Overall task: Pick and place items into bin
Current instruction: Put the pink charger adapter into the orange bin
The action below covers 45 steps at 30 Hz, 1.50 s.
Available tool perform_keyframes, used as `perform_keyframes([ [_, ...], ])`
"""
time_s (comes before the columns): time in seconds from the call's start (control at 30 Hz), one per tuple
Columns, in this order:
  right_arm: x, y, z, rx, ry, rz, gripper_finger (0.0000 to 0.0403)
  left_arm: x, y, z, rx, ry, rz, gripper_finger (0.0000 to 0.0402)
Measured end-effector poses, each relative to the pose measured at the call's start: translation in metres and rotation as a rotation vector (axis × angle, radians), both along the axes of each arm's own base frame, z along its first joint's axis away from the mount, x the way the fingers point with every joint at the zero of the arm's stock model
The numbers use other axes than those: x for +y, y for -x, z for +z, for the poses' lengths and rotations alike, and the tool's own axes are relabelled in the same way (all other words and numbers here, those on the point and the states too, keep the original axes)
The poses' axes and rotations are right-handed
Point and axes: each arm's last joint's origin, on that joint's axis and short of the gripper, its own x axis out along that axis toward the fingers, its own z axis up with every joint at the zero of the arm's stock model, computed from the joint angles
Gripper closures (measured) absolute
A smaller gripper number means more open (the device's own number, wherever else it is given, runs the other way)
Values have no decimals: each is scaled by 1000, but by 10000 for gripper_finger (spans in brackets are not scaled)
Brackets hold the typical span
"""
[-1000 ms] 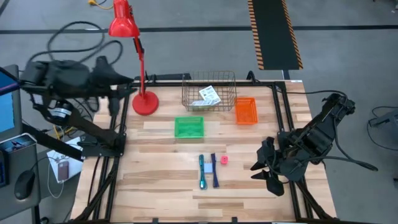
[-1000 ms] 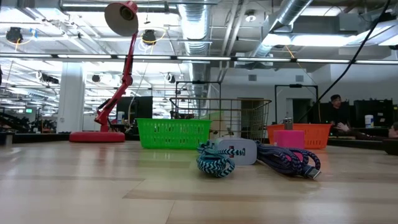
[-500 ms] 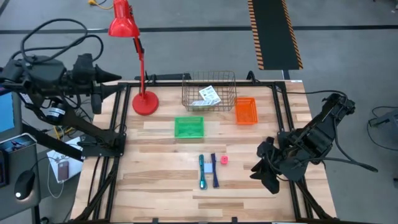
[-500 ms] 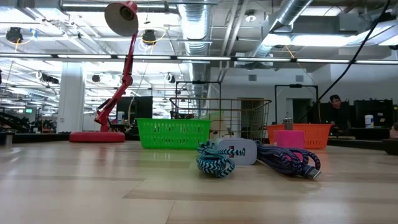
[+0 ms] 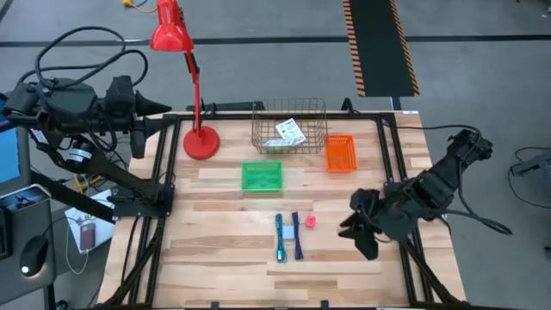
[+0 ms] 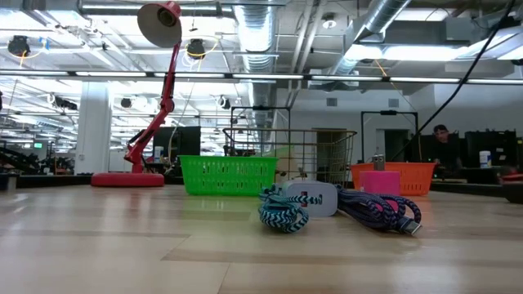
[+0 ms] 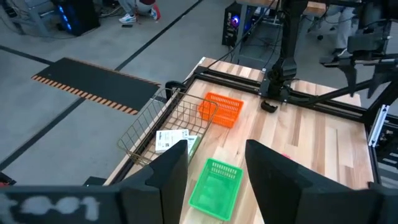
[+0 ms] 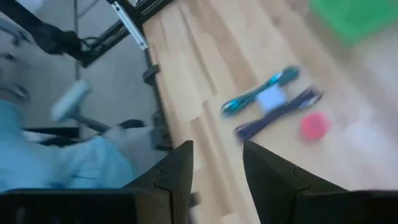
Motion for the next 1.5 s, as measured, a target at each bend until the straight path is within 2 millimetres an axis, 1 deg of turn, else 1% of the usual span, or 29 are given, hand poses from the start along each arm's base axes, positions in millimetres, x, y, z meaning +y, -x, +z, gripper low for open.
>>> perform_keyframes([
  [0.1, -10, -7, 0, -20, 94, 44, 268, 0, 0, 0, 0, -1, -1, 250],
  [0.23, -20, -16, 1, -32, 63, -34, 270, 0, 0, 0, 5, -12, -6, 250],
  [0.37, -28, -30, 3, -82, 90, -49, 269, 0, 0, 0, 12, -30, -15, 250],
  [0.47, -32, -37, 4, -121, 131, -13, 267, 0, -1, 0, 17, -38, -18, 250],
  [0.53, -32, -45, 4, -149, 174, 25, 266, 0, -1, 0, 18, -38, -18, 250],
  [0.63, -35, -53, -4, -128, 272, 76, 267, 0, -1, 0, 19, -39, -18, 250],
  [0.7, -40, -63, -7, -129, 320, 79, 270, 0, -1, 0, 17, -39, -19, 250],
  [0.8, -47, -73, -21, -49, 407, 111, 276, 0, -1, 0, 17, -37, -23, 250],
  [0.87, -53, -84, -27, -30, 411, 83, 281, 0, -1, 0, 17, -37, -24, 250],
  [0.93, -56, -91, -36, 18, 418, 98, 285, 0, -1, 0, 18, -36, -24, 250],
  [1.03, -64, -104, -54, 120, 378, 206, 286, 0, -1, 0, 18, -34, -24, 250],
  [1.13, -72, -114, -75, 253, 330, 250, 283, 0, -1, 0, 15, -27, -21, 250],
  [1.2, -75, -116, -89, 361, 338, 269, 277, 0, -1, 0, 14, -23, -20, 250],
  [1.3, -77, -121, -108, 477, 360, 291, 261, 0, -1, 0, 14, -23, -20, 250],
  [1.5, -70, -132, -133, 558, 394, 363, 220, 0, -1, 0, 14, -23, -20, 250],
])
